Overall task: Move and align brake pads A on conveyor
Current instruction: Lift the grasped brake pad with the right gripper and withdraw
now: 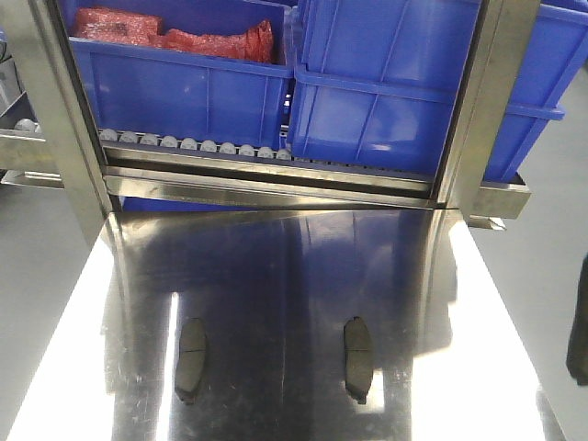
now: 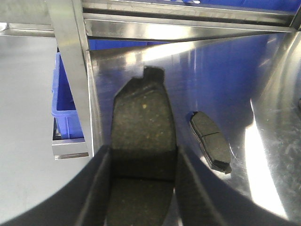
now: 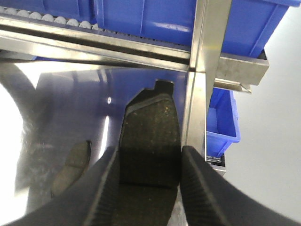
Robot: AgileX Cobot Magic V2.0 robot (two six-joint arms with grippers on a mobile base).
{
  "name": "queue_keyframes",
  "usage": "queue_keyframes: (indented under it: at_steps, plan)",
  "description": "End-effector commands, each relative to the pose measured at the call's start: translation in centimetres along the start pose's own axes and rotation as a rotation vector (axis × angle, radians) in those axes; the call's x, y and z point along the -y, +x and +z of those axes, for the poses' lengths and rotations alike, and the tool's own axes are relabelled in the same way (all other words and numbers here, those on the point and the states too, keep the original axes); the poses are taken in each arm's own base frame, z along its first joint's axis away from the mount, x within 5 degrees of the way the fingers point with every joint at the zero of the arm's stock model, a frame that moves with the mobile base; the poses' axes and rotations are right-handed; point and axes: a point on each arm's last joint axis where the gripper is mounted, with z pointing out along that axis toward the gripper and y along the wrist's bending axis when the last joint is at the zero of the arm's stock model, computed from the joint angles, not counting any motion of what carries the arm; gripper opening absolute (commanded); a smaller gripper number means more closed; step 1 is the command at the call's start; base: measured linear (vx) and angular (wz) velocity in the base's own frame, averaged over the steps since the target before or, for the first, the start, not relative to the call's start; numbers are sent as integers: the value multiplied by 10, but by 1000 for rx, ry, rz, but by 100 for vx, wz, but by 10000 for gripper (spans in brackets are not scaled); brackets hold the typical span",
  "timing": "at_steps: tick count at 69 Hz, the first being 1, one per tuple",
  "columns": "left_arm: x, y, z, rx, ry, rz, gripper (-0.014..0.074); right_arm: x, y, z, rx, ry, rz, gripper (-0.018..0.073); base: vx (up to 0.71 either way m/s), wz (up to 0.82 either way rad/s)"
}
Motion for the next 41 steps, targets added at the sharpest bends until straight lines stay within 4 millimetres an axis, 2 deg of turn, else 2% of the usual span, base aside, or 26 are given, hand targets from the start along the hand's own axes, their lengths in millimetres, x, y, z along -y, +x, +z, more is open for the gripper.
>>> queue_keyframes:
  at_steps: [1, 21, 41]
  plan:
    - [2, -17, -5, 116, 16, 1, -6, 0, 0, -10, 135, -5, -13, -7, 0, 0]
    - [2, -17, -5, 116, 16, 1, -6, 3, 41, -23, 193, -6, -10, -7, 0, 0]
    - [2, -17, -5, 116, 16, 1, -6, 3, 48, -26, 209, -7, -8, -7, 0, 0]
